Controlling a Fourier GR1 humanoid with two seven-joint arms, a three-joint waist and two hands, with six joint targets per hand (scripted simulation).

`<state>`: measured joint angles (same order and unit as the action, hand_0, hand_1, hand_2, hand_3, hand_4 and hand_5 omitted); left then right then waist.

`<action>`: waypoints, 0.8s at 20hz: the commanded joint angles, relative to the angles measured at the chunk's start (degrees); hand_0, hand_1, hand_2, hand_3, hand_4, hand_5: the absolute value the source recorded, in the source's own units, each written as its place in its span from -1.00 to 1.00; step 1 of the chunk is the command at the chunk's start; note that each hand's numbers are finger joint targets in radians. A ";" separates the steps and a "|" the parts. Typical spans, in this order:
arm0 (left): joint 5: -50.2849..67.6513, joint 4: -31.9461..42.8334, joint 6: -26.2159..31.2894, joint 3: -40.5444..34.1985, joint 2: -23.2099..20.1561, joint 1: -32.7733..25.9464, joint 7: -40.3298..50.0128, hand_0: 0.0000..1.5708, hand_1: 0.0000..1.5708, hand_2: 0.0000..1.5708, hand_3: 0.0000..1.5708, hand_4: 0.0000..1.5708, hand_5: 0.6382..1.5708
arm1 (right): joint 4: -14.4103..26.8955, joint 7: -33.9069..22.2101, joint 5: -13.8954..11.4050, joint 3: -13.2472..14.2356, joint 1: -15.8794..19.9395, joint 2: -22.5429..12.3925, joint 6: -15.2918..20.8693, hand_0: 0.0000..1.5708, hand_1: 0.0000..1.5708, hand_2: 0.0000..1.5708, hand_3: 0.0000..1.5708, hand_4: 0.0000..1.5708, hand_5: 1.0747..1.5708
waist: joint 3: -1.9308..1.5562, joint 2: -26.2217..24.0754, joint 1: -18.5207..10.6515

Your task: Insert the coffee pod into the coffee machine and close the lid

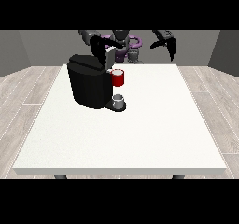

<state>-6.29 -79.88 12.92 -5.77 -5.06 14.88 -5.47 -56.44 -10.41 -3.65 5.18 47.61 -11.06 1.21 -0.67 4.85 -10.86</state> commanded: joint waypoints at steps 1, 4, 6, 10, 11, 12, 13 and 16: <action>-0.31 -0.51 0.13 2.00 1.57 0.92 2.07 -1.00 -1.00 -1.00 -1.00 -0.55 1.00 | -1.22 1.36 -3.47 -4.45 5.10 3.35 1.44 -1.00 -1.00 -1.00 -1.00 -1.00 1.00 | 0.69 -0.82 -5.15; -1.74 -0.51 -0.19 3.31 2.00 0.34 -1.94 -1.00 -1.00 -1.00 -1.00 -0.57 1.00 | -3.07 2.31 -4.18 -3.83 6.32 0.62 1.05 -1.00 -1.00 -1.00 -1.00 -0.90 1.00 | 0.69 2.54 -6.70; -0.68 -0.28 1.00 2.16 0.49 3.20 -0.64 -1.00 -1.00 -1.00 -1.00 -0.58 1.00 | -4.44 0.50 -4.82 -4.83 7.33 0.74 0.75 -1.00 -1.00 -1.00 -1.00 -0.72 1.00 | 0.69 2.75 -7.49; -0.31 -0.55 1.06 2.02 0.57 5.01 -1.06 -1.00 -1.00 -1.00 -1.00 -0.52 1.00 | -6.10 -0.54 -4.56 -3.18 8.73 -0.83 1.32 -1.00 -1.00 -1.00 -1.00 -0.69 1.00 | 0.64 4.90 -9.11; -0.36 -0.04 1.33 1.99 0.32 4.35 -1.12 -1.00 -1.00 -1.00 -1.00 -0.48 1.00 | -6.42 -3.40 -4.76 -3.69 8.61 -0.71 0.89 -1.00 -1.00 -1.00 -1.00 -0.80 1.00 | 0.68 3.80 -9.52; -0.32 -0.09 2.01 2.20 -0.05 4.58 -2.25 -1.00 -1.00 -1.00 -1.00 -0.44 1.00 | -6.89 -3.61 -5.56 -3.46 8.91 -0.47 2.71 -1.00 -1.00 -1.00 -1.00 -0.88 1.00 | 0.69 5.06 -10.98; -1.52 -0.56 0.59 3.80 1.75 4.93 -0.66 -1.00 -1.00 -1.00 -1.00 -0.44 1.00 | -7.35 -3.86 -5.48 -3.16 9.42 -1.26 2.13 -1.00 -1.00 -1.00 -1.00 -0.84 1.00 | 0.62 5.54 -11.58; -0.06 -0.23 2.95 3.15 0.33 6.87 -2.16 -1.00 -1.00 -1.00 -1.00 -0.49 1.00 | -10.05 -6.68 -6.79 -3.82 9.81 -2.26 2.38 -1.00 -1.00 -1.00 -1.00 -0.89 1.00 | 0.68 7.53 -14.09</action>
<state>-6.69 -80.19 14.70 -3.10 -4.48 20.15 -6.96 -64.12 -24.88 -10.27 5.41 50.81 -18.07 4.27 -1.76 10.39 -18.45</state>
